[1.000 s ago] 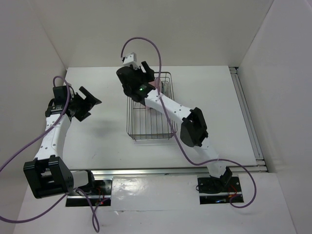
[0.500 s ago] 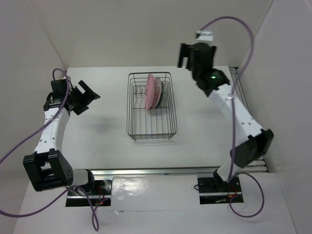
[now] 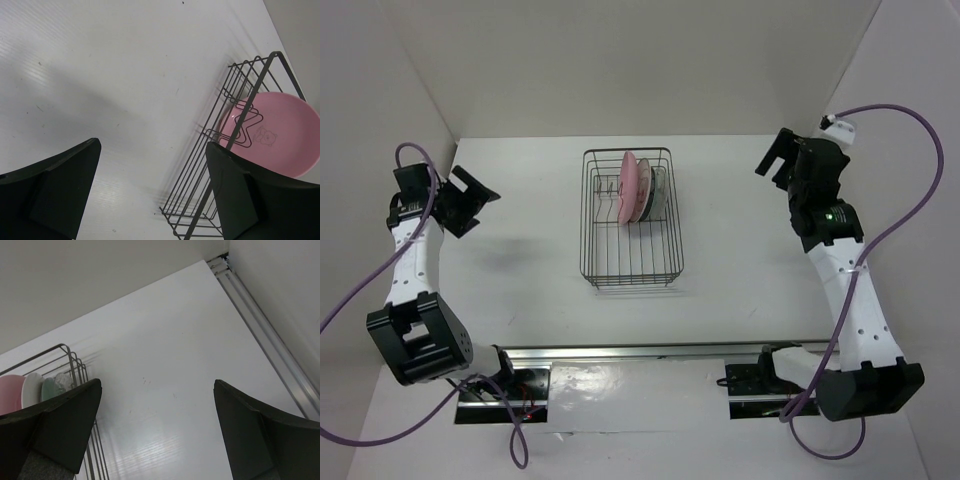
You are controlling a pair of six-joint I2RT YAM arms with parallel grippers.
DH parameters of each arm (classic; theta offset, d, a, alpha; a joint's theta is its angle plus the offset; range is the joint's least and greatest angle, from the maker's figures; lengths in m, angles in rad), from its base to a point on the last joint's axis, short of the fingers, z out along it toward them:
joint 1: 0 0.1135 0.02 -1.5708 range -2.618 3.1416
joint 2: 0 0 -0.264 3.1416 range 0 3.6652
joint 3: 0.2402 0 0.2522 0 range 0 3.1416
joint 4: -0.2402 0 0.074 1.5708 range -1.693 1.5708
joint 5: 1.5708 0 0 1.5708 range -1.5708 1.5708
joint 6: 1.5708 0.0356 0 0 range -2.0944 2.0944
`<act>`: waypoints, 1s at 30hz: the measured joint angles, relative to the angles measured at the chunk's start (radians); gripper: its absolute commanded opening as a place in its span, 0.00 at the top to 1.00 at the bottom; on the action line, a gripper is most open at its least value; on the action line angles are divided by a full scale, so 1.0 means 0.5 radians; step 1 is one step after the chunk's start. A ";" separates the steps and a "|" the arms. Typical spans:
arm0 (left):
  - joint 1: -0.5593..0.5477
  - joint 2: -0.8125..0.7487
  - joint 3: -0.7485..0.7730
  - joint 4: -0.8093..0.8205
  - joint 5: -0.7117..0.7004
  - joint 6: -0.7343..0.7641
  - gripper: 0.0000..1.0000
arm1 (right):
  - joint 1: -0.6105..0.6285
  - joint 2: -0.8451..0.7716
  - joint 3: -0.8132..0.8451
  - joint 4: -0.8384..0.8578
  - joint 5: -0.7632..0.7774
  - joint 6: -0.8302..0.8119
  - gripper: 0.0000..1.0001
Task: Load the plates into the dish rack
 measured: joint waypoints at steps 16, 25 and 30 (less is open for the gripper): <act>0.138 0.018 -0.051 0.085 0.262 -0.046 0.00 | 0.001 -0.074 -0.062 -0.003 0.040 0.037 0.00; 0.137 0.018 -0.082 0.111 0.302 -0.056 0.00 | 0.001 -0.074 -0.062 -0.003 0.060 0.038 0.00; 0.137 0.018 -0.099 0.125 0.309 -0.057 0.00 | 0.001 -0.074 -0.062 -0.003 0.082 0.037 0.00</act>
